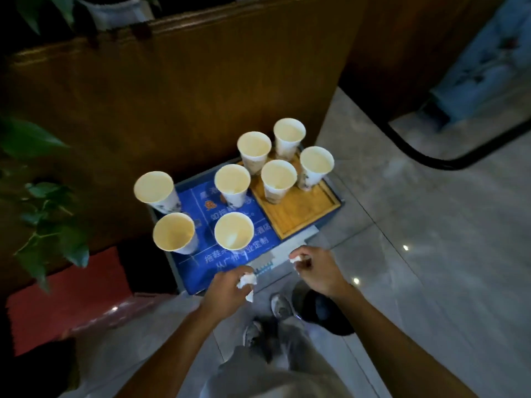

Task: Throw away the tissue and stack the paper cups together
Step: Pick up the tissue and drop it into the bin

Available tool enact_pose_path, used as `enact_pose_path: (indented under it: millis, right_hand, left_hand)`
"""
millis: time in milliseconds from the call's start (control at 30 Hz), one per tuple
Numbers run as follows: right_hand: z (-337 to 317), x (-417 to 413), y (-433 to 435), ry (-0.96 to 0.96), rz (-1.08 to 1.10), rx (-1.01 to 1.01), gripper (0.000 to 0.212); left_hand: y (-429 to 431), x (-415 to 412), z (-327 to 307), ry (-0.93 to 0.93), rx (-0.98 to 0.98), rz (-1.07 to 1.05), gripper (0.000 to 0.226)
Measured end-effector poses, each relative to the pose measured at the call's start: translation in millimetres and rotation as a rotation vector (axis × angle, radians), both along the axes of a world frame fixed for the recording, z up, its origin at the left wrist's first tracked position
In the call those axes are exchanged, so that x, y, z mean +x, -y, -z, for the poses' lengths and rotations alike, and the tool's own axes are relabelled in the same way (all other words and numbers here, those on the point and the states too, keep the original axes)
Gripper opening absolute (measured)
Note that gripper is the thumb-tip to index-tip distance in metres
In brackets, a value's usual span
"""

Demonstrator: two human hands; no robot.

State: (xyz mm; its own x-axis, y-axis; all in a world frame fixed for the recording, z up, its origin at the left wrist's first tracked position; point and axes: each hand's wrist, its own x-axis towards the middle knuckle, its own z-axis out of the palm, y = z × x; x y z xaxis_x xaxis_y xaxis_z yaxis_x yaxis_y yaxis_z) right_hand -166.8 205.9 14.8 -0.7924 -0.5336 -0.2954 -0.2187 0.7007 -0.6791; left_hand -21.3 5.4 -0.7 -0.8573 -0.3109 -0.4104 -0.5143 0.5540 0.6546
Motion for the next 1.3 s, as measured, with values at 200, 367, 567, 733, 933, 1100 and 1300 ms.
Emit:
enact_pose_path:
  millis: [200, 367, 567, 733, 933, 1100, 1300]
  right_hand:
    - [-11.2, 16.1, -66.1, 0.026, 0.169, 0.038, 0.030]
    - [-4.2, 16.2, -129.5, 0.065, 0.351, 0.110, 0.029]
    - [18.0, 7.6, -212.6, 0.123, 0.557, 0.125, 0.019]
    - [60.6, -4.0, -270.3, 0.247, 0.607, 0.137, 0.019]
    - [160.7, -16.2, -314.4, 0.428, 0.563, 0.204, 0.013]
    - [269.6, -17.5, -324.9, 0.504, 0.516, 0.252, 0.015]
    - [413.6, -15.8, -314.0, 0.526, 0.466, 0.303, 0.025]
  left_hand:
    - [-48.7, -35.4, -16.6, -0.055, 0.026, 0.208, 0.026]
    - [-100.3, -76.6, -18.9, -0.006, 0.087, 0.350, 0.020]
    - [-171.7, -128.4, -4.2, -0.021, 0.042, 0.436, 0.021]
    - [-236.8, -166.3, 30.7, 0.087, -0.032, 0.494, 0.023]
    - [-287.9, -194.6, 127.9, 0.227, -0.073, 0.548, 0.024]
    - [-317.4, -200.4, 236.1, 0.334, -0.082, 0.622, 0.023]
    - [-338.5, -205.7, 391.4, 0.403, -0.169, 0.812, 0.036]
